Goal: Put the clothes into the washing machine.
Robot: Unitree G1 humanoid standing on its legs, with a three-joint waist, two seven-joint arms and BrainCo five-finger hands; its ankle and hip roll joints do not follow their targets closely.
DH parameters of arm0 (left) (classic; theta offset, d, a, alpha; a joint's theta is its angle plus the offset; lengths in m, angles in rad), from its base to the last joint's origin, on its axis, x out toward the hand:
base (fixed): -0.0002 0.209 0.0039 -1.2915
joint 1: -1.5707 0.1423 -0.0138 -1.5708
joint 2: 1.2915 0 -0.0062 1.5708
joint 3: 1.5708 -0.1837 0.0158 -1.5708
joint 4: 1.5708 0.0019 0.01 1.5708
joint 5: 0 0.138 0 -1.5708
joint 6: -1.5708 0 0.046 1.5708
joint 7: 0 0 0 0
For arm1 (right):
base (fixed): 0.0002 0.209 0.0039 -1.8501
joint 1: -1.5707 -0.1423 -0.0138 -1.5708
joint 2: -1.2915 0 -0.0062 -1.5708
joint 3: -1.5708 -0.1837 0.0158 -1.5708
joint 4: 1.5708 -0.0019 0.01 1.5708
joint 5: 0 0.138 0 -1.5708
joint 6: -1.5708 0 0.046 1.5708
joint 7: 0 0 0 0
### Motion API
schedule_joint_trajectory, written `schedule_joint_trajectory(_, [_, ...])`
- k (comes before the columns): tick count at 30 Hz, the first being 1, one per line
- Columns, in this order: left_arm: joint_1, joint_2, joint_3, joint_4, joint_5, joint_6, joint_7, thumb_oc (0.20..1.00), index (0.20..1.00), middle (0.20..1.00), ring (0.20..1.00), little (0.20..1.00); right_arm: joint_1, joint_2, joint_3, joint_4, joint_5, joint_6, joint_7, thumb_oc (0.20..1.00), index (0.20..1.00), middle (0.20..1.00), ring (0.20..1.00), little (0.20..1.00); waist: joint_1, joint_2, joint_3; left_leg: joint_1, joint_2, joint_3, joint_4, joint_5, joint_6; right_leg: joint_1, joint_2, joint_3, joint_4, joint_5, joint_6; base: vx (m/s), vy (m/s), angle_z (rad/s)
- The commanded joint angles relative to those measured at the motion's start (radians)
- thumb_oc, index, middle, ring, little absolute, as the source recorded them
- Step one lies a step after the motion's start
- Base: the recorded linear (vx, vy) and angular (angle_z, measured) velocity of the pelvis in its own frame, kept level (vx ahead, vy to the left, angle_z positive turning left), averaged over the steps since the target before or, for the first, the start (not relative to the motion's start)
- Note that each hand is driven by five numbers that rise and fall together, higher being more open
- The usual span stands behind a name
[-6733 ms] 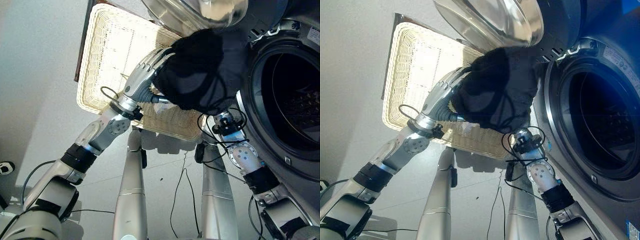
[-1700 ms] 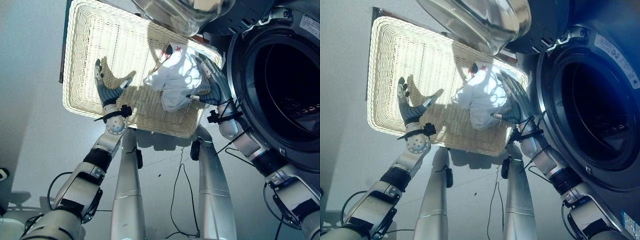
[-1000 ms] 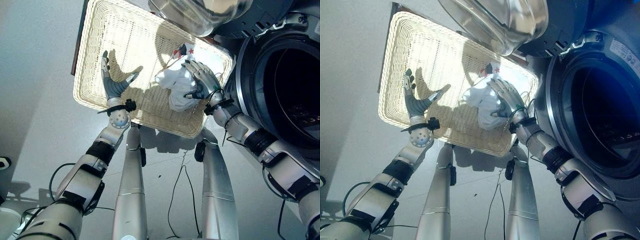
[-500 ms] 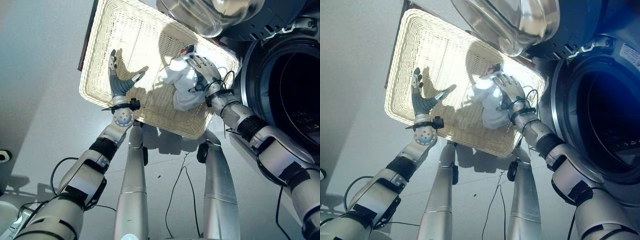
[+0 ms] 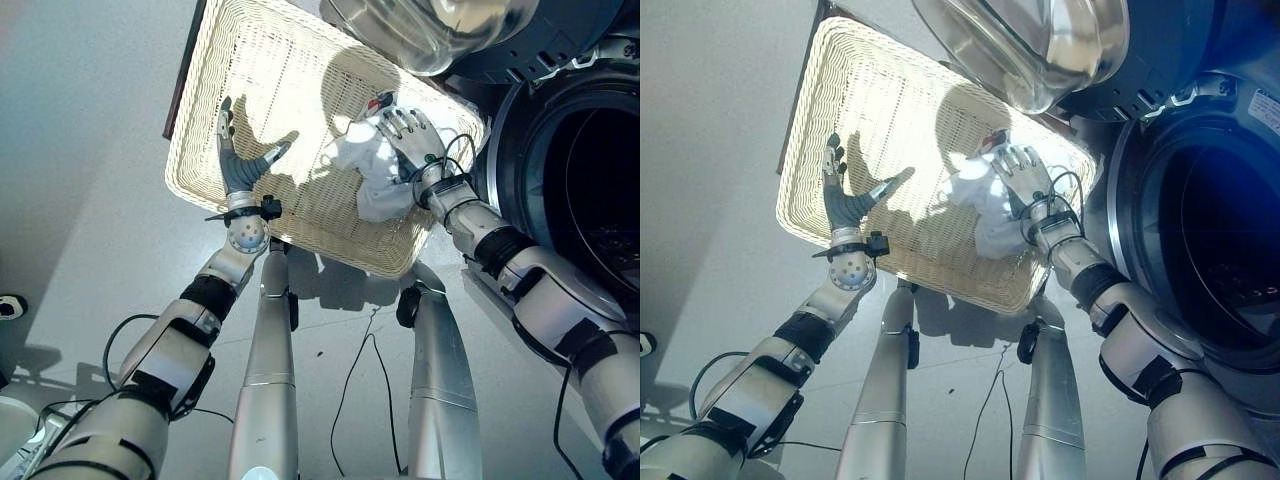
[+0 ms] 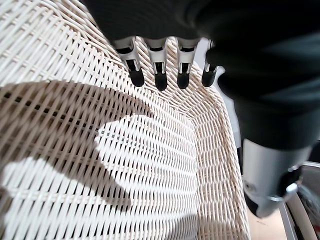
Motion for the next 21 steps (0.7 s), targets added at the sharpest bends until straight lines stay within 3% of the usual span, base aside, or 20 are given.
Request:
schedule_joint_trajectory(1, [-0.025,-0.026,0.032,-0.032,0.019,-0.068,0.036,1.0,1.0,1.0,1.0,1.0,0.075,-0.044,0.077,0.129,-0.081,0.001,0.147,1.0,1.0,1.0,1.0,1.0,-0.021,0.049,-0.01,-0.067,-0.131,0.068,0.082,-0.013,0.124,0.047,0.079,-0.084,-0.225,0.187,0.031,0.0,0.0,0.0])
schedule_joint_trajectory(4, [-0.014,-0.023,0.04,-0.04,0.02,-0.073,0.035,1.0,1.0,1.0,1.0,1.0,0.086,-0.051,0.082,0.128,-0.104,-0.044,0.187,1.0,1.0,1.0,1.0,1.0,-0.021,0.047,-0.01,-0.067,-0.13,0.068,0.081,-0.013,0.124,0.047,0.08,-0.085,-0.228,0.188,0.03,0.0,0.0,0.0])
schedule_joint_trajectory(8, [-0.014,-0.013,0.04,-0.046,0.013,-0.068,0.03,1.0,1.0,1.0,1.0,1.0,0.093,-0.059,0.089,0.124,-0.101,-0.055,0.189,1.0,1.0,1.0,1.0,1.0,-0.023,0.043,-0.01,-0.069,-0.128,0.068,0.082,-0.011,0.123,0.045,0.079,-0.083,-0.229,0.19,0.03,0.0,0.0,0.0])
schedule_joint_trajectory(9, [-0.012,-0.01,0.042,-0.044,0.01,-0.072,0.027,1.0,1.0,1.0,1.0,1.0,0.095,-0.065,0.088,0.122,-0.099,-0.06,0.19,0.705,0.705,0.705,0.705,0.705,-0.024,0.042,-0.01,-0.07,-0.126,0.068,0.082,-0.011,0.122,0.044,0.08,-0.083,-0.227,0.189,0.029,0.0,0.0,0.0])
schedule_joint_trajectory(10, [-0.012,-0.009,0.043,-0.044,0.008,-0.073,0.026,1.0,1.0,1.0,1.0,1.0,0.097,-0.067,0.086,0.123,-0.096,-0.059,0.19,0.216,0.216,0.216,0.216,0.216,-0.024,0.041,-0.01,-0.071,-0.125,0.068,0.083,-0.01,0.121,0.043,0.08,-0.083,-0.226,0.189,0.03,0.0,0.0,0.0])
schedule_joint_trajectory(21, [-0.005,-0.009,0.052,-0.047,0.011,-0.076,0.028,1.0,1.0,1.0,1.0,1.0,0.11,-0.075,0.061,0.121,0.029,-0.068,0.204,0.2,0.2,0.2,0.2,0.2,-0.027,0.036,-0.01,-0.073,-0.123,0.066,0.084,-0.007,0.12,0.041,0.081,-0.081,-0.226,0.193,0.029,0.0,0.0,0.0])
